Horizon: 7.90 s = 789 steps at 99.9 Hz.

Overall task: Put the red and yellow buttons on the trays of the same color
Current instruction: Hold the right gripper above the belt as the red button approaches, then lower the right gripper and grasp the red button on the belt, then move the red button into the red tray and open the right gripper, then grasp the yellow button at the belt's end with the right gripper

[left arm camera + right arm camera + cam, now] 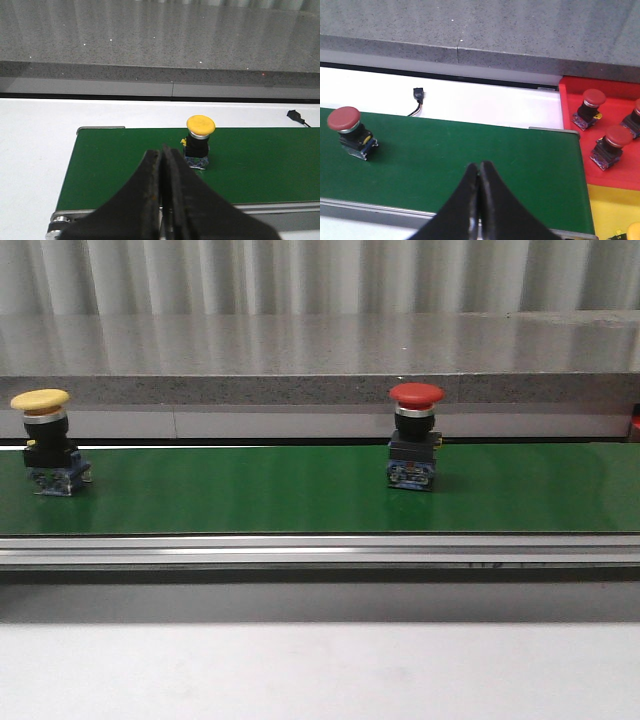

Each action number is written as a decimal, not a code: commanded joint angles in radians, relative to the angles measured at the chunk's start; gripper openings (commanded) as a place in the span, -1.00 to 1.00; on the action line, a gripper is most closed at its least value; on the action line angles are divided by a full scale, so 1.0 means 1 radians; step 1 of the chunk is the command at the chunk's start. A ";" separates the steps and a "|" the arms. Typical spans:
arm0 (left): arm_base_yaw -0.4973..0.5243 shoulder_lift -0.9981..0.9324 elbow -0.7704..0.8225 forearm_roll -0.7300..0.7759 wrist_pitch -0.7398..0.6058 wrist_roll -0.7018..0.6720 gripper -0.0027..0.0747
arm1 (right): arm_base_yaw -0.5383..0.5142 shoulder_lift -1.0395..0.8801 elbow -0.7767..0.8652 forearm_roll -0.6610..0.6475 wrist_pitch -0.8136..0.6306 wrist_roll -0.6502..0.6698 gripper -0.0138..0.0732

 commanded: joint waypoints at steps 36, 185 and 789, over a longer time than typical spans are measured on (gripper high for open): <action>-0.009 0.010 -0.026 -0.004 -0.079 0.000 -0.98 | 0.000 0.002 -0.027 0.046 0.063 -0.007 0.84; -0.009 0.010 -0.026 -0.004 -0.079 0.000 -0.98 | 0.201 0.978 -0.449 0.074 -0.084 -0.092 0.79; -0.009 0.010 -0.026 -0.004 -0.079 0.000 -0.98 | 0.042 0.959 -0.419 0.122 0.071 -0.205 -0.19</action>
